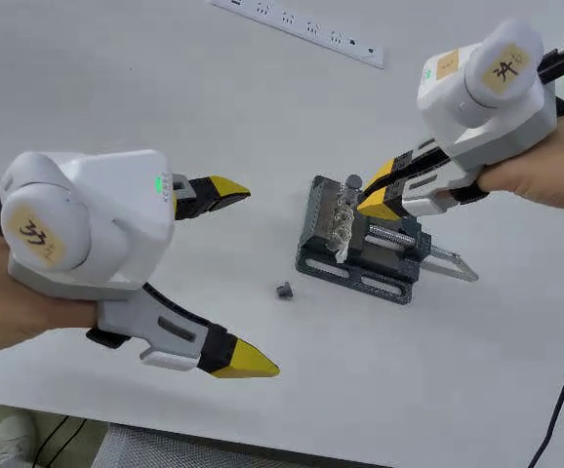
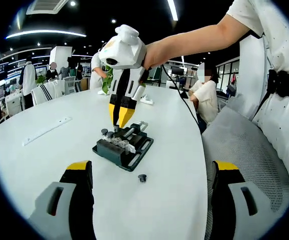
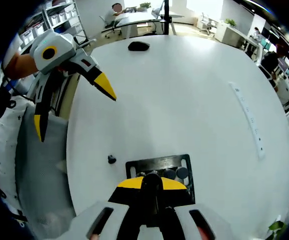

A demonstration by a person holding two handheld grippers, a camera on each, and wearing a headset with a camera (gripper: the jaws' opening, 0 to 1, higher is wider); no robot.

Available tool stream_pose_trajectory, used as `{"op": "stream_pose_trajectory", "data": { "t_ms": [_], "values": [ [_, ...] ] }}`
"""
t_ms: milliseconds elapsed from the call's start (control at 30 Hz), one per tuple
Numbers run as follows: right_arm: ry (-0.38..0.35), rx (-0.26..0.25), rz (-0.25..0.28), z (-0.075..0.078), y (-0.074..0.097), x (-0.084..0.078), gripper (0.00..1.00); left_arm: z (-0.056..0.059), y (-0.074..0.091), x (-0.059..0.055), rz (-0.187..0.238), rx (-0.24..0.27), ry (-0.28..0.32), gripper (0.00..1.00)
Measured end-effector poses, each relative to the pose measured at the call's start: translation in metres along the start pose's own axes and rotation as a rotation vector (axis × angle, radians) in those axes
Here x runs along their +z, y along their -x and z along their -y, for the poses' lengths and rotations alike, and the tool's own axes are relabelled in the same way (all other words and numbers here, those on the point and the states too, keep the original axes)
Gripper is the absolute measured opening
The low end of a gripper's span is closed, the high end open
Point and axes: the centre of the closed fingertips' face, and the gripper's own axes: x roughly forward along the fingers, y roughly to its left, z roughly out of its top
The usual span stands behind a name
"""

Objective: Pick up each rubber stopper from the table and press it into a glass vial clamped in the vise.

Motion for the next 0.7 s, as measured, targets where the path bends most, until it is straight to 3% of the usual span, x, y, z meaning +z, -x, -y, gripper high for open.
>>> {"op": "stream_pose_trajectory", "data": {
  "t_ms": [700],
  "values": [
    [-0.08,-0.017,-0.045,0.006,-0.017,-0.007,0.05,0.002,-0.002,-0.002,0.012,-0.017,0.017,0.99]
  ]
}}
